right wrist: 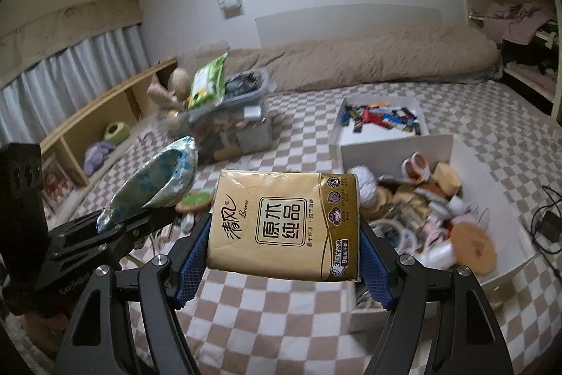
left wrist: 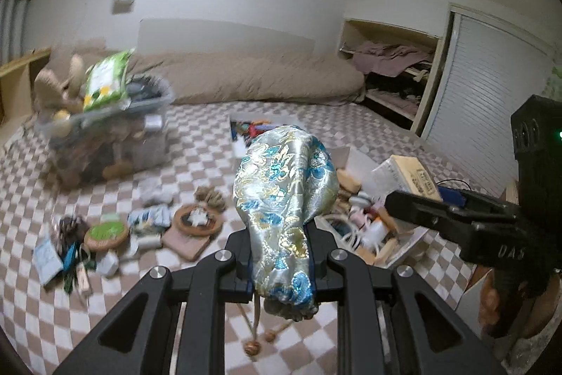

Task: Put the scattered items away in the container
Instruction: 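Carry the pouch and tissue pack in both tools over the white box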

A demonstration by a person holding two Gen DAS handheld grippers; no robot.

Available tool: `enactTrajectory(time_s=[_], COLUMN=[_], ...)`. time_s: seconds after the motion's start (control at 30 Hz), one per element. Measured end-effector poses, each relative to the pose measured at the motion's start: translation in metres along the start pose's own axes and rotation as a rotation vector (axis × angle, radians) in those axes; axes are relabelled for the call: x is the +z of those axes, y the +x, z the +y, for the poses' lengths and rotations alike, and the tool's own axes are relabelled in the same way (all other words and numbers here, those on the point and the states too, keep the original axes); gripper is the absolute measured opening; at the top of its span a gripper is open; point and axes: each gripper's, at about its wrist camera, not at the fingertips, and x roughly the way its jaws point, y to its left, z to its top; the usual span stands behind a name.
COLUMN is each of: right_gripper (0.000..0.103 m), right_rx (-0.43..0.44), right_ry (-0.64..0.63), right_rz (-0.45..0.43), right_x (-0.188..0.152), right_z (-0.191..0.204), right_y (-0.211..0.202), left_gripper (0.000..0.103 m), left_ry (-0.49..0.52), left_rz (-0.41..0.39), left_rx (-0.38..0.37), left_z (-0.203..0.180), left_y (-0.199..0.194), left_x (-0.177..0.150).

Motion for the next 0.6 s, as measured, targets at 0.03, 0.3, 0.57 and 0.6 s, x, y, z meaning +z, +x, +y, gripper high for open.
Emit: enactTrajectory(time_s=[0.03,0.3,0.57,0.6], right_gripper=[0.076,0.076,0.076,0.076], right_rx=[-0.005,-0.076,-0.150,-0.153], right_ry=[0.004,0.030,0.045,0.054], right_rz=[-0.007,-0.054,-0.074,-0.072], right_x=[0.004,0.031,0.046,0.047], right_z=[-0.005,-0.056,-0.108,-0.116], right_y=[-0.002,-0.016,-0.022,-0.021], left_gripper=[0.021,0.021,0.021,0.021], left_ry=[0.005,0.044,0.075,0.081], left_rz=[-0.006,-0.049,-0.058,-0.060], left_rx=[-0.007,-0.092,-0.140,-0.145], left_z=[-0.003,-0.035,-0.062,-0.066], left_y=[0.002,0.028,0.059,0.065], left_x=[0.005,0.047,0.071,0.073])
